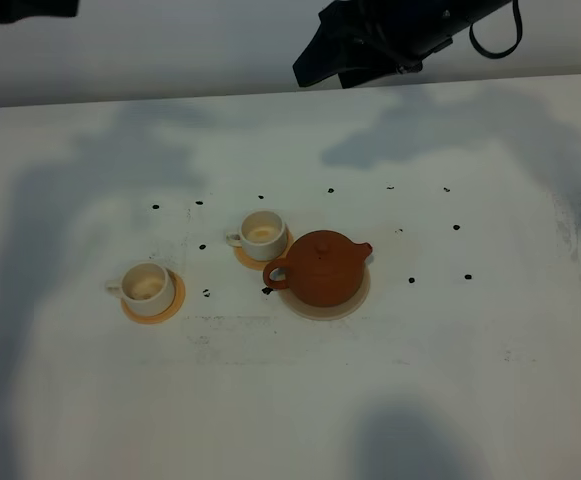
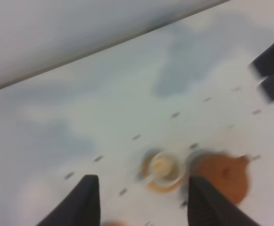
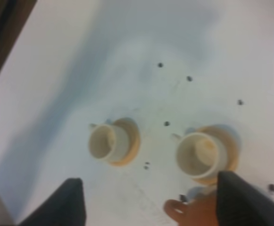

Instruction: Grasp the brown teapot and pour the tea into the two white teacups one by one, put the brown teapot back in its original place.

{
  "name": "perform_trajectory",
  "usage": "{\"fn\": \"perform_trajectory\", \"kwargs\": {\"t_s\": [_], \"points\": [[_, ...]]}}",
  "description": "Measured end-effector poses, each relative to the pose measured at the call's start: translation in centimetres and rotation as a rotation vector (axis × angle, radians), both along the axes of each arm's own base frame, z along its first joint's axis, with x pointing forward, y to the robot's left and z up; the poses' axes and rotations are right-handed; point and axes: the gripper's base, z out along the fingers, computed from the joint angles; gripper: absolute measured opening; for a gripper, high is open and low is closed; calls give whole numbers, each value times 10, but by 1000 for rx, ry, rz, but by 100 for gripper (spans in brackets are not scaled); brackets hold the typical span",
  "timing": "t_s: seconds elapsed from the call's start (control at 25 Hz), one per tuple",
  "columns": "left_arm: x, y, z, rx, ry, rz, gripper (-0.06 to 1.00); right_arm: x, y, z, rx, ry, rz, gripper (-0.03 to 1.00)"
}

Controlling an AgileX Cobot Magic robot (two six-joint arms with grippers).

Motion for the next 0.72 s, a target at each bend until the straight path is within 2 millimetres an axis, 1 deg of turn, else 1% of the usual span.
{"fn": "perform_trajectory", "kwargs": {"t_s": [0.2, 0.32, 0.4, 0.48, 0.64, 0.72], "points": [[-42, 14, -5, 50, -62, 112, 38, 0, 0, -2, -58, -10, 2, 56], [-75, 22, -13, 39, -95, 153, 36, -3, 7, -3, -62, 0, 6, 56], [-96, 27, -22, 39, -94, 177, 34, -6, 16, -3, -63, 7, 20, 56], [-119, 33, -28, 41, -106, 207, 33, -12, 31, -3, -74, 4, 57, 56], [-172, 46, -44, -4, -147, 297, 31, -27, 61, -6, -127, -13, 139, 56], [-199, 54, -53, -30, -173, 348, 31, -33, 72, -8, -153, -19, 167, 56]]}}
